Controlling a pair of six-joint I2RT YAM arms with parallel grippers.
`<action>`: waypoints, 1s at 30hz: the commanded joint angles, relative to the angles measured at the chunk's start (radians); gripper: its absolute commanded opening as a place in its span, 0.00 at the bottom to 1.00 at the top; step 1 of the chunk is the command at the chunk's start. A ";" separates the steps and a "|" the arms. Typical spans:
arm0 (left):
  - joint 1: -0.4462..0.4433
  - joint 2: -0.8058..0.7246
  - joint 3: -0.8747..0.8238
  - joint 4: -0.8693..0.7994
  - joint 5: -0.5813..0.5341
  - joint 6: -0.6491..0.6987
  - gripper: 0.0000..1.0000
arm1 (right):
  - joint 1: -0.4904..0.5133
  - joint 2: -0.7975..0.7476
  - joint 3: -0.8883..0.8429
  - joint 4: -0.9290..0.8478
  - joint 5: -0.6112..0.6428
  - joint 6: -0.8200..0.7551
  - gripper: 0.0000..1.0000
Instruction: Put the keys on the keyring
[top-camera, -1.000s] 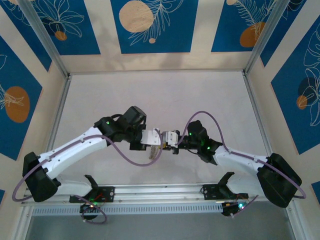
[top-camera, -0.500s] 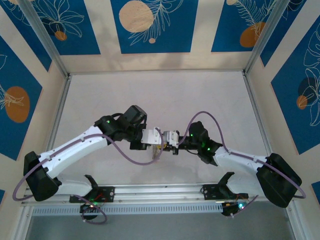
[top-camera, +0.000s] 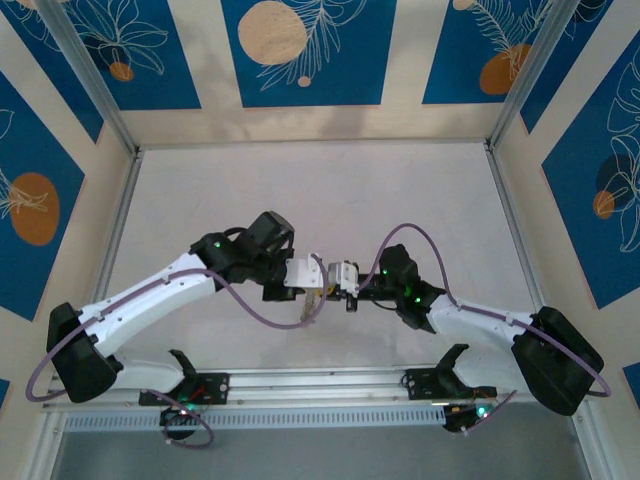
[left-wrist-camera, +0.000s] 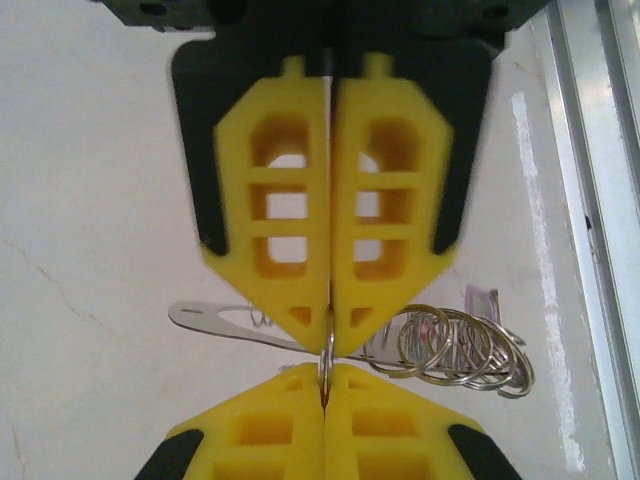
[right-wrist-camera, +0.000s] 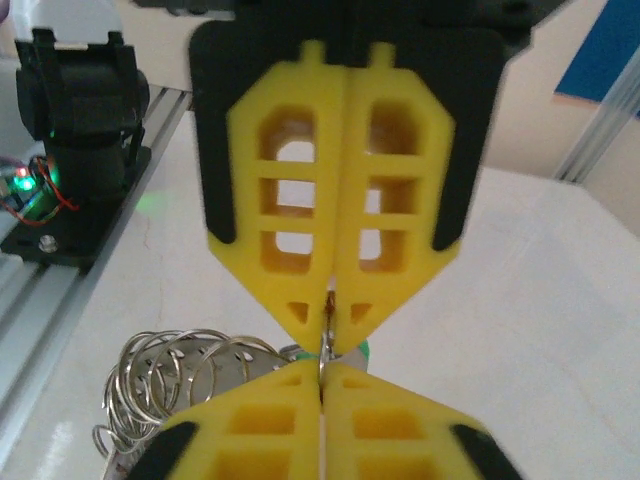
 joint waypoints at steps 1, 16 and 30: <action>-0.008 -0.032 -0.013 0.050 0.041 -0.027 0.00 | 0.002 0.007 -0.004 0.039 -0.012 0.019 0.00; 0.035 -0.200 -0.278 0.352 0.143 -0.115 0.23 | -0.031 0.002 -0.106 0.381 -0.095 0.155 0.00; 0.064 -0.307 -0.329 0.397 0.127 -0.098 0.24 | -0.030 0.029 -0.100 0.411 -0.120 0.144 0.00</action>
